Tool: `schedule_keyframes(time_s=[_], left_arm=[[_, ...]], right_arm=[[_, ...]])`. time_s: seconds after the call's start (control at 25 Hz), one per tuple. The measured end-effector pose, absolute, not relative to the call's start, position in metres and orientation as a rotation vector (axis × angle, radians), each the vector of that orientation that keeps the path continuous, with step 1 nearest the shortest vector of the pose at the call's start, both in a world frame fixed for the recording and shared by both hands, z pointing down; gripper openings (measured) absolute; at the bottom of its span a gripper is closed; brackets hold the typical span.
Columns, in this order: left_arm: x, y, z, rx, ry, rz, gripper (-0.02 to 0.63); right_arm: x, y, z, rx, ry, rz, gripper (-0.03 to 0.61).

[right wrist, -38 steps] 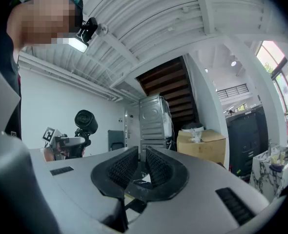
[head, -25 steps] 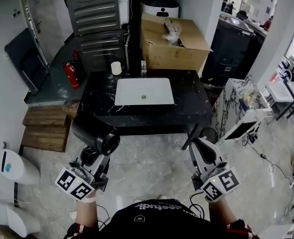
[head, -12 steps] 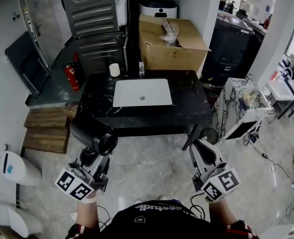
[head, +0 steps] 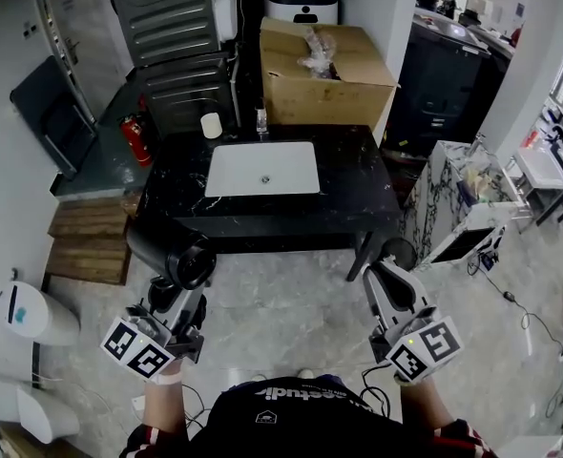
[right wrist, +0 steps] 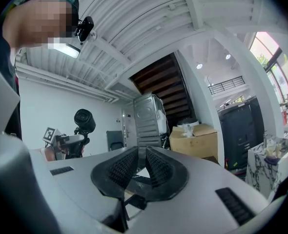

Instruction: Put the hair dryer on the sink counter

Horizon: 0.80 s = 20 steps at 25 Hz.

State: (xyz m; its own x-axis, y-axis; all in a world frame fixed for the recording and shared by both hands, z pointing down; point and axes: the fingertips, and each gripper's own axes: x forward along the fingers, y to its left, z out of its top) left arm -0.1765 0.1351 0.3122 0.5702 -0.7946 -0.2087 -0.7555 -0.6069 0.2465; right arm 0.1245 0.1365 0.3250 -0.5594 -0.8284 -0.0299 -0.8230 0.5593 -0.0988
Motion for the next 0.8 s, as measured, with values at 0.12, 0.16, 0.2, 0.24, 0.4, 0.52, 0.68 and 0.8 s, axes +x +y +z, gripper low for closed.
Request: schedule_keyframes(time_s=[0.12,0.16,0.2,0.24,0.4,0.52,0.68,0.8], left_arm=[[-0.164,0.132,0.316,2.656,-1.355,-0.449,0.198],[-0.16,0.131,0.316,2.648,-1.358,-0.452,0.198],[-0.157,0.128,0.317,2.639,-1.357,-0.453,0.198],[-0.155,0.125,0.319,2.63,-1.355,-0.447,0.198],[-0.153,0.104,0.331,2.623,-1.387,-0.367,0.198],[-0.152,0.076,0.338,2.639,-1.377,-0.346,0.198],[-0.153,0.026,0.355,2.618,-1.324,-0.358,0.198],[-0.163,-0.019,0.357,2.631,-1.29,-0.372,0.198]], right_arm=[[0.148,0.129,0.332,-1.444,2.687,-0.142,0.063],[0.156,0.125,0.335,-1.45,2.676,-0.169,0.061],[0.162,0.12,0.339,-1.457,2.664,-0.2,0.063],[0.166,0.115,0.343,-1.463,2.655,-0.229,0.063],[0.169,0.093,0.357,-1.472,2.664,-0.266,0.063],[0.167,0.067,0.366,-1.485,2.676,-0.291,0.063],[0.16,0.024,0.375,-1.525,2.678,-0.325,0.063],[0.147,-0.019,0.364,-1.545,2.672,-0.282,0.063]])
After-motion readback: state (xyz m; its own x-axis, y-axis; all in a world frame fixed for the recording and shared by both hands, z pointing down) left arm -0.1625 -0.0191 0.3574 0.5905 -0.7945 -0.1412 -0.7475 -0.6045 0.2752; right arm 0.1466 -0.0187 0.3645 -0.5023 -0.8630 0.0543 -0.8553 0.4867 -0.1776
